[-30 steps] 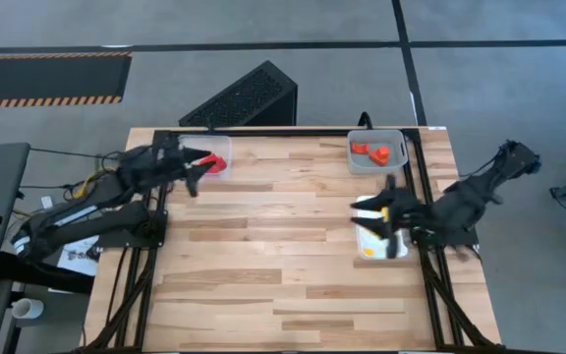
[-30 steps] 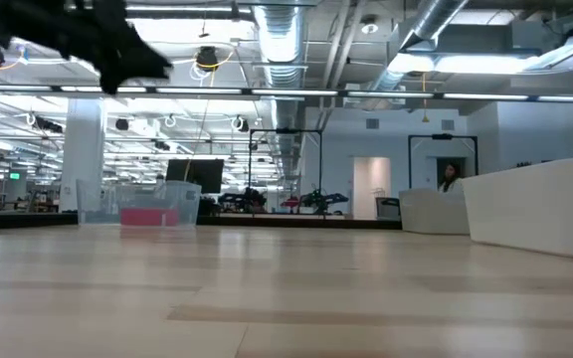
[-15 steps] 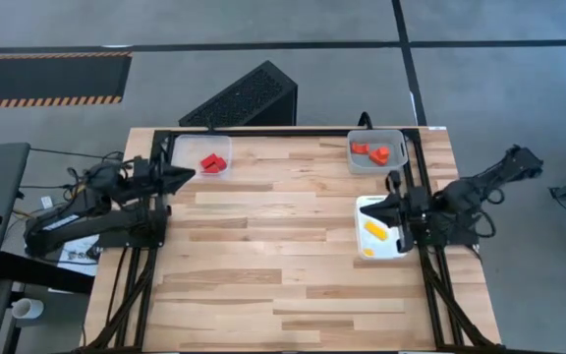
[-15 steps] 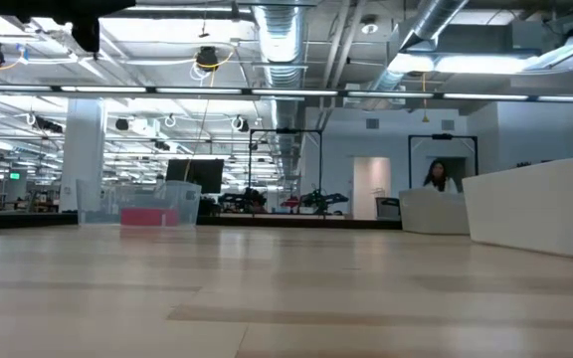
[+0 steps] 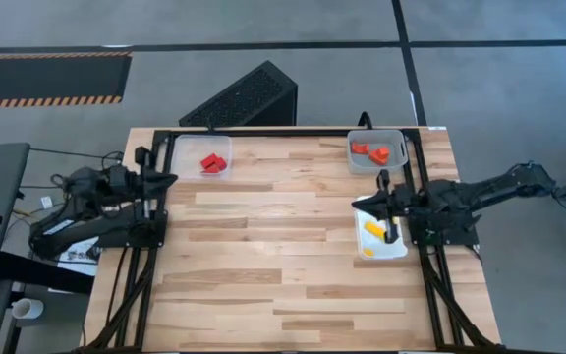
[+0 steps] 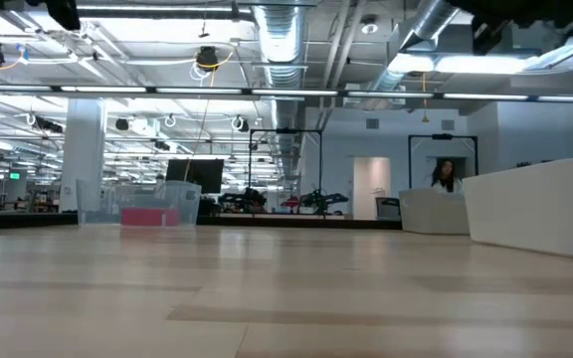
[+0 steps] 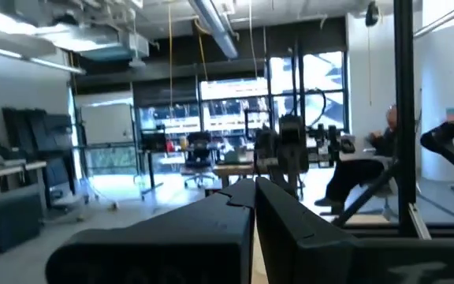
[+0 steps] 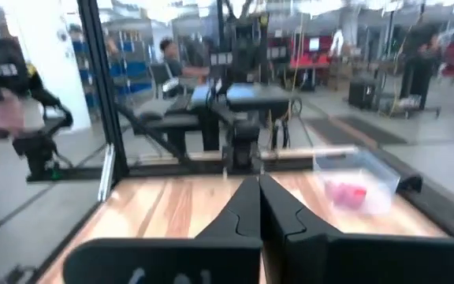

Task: Sort & place blocks by color
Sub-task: Return to Home Position

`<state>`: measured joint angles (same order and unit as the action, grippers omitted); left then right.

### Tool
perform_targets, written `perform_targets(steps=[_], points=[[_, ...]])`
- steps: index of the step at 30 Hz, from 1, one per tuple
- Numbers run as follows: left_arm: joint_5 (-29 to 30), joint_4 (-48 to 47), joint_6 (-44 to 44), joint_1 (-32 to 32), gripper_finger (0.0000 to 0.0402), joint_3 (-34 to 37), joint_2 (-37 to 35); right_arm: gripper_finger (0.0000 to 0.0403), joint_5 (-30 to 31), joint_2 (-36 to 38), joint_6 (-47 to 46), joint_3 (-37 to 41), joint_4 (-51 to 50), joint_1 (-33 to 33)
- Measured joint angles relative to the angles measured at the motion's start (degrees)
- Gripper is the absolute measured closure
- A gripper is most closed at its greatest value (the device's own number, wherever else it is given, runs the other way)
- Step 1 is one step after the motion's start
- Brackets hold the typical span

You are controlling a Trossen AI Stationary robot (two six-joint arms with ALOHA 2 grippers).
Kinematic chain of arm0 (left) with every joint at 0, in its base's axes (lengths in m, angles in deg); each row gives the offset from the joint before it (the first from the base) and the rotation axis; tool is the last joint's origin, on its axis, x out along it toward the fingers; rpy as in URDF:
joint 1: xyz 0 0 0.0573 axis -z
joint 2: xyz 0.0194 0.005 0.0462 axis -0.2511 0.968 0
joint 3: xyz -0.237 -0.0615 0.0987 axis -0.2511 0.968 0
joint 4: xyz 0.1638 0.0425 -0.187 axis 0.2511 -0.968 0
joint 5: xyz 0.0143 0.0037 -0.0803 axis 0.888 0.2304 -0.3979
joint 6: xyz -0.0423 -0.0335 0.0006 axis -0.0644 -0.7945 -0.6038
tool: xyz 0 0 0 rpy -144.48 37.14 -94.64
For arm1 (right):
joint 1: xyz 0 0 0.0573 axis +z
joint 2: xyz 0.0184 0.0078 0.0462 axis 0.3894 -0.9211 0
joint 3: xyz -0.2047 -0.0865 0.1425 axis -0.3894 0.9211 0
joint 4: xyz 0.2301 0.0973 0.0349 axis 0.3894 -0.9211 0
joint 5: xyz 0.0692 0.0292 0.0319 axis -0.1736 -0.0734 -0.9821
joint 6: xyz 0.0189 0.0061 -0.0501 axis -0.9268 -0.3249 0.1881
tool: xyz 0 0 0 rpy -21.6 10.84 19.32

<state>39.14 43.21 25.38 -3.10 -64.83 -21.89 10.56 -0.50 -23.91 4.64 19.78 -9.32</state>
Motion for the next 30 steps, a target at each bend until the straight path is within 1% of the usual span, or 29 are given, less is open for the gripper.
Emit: perform_targets(steps=[3, 6, 8, 10, 14, 17, 18, 21, 25, 27, 30], points=[[-0.3, -3.74, -1.14, 0.0, 0.0401, -0.08, 0.04, 0.0397, 2.24, 5.43, 1.74, 0.04, -3.76, 0.66], [-0.51, -2.5, -1.32, 0.0, 0.0401, 0.75, 0.67, 0.0399, 4.95, 10.04, 2.85, 0.06, -7.93, 0.46], [-0.46, -2.02, -1.3, 0.0, 0.0401, 2.52, 0.58, 0.0399, 5.55, 12.91, 3.06, 0.06, -10.97, 0.03], [-0.71, 0.86, -0.76, -0.02, 0.0401, 4.16, 0.02, 0.0399, 5.55, 15.48, 3.05, 0.06, -13.3, -0.26], [-4.31, 4.58, 0.8, -0.02, 0.0401, 6.24, 0.01, 0.0399, 5.63, 20.0, 3.45, 0.06, -17.73, -0.96], [-5.4, 8.8, 1.04, -0.02, 0.0401, 8.21, 0.02, 0.0399, 5.54, 22.84, 3.46, 0.06, -20.93, -1.73], [-5.55, 10.18, 1.09, -0.02, 0.0401, 8.83, -0.04, 0.0399, 5.56, 23.53, 3.46, 0.06, -21.41, -1.84], [-5.57, 10.5, 1.0, -0.02, 0.0401, 10.82, 0.04, 0.0399, 5.54, 24.69, 3.51, 0.06, -22.05, -2.05], [-6.51, 15.73, -0.81, -0.02, 0.0401, 14.6, 0.04, 0.0399, 5.64, 24.58, 5.35, 0.06, -22.59, -2.18], [-6.88, 17.91, -1.19, -0.02, 0.0401, 16.34, 0.04, 0.0399, 6.72, 24.71, 6.39, 0.06, -22.9, -2.18], [-6.95, 20.05, -1.88, -0.02, 0.0401, 17.75, 0.11, 0.0399, 6.96, 26.33, 6.67, 0.06, -24.94, -2.26]])
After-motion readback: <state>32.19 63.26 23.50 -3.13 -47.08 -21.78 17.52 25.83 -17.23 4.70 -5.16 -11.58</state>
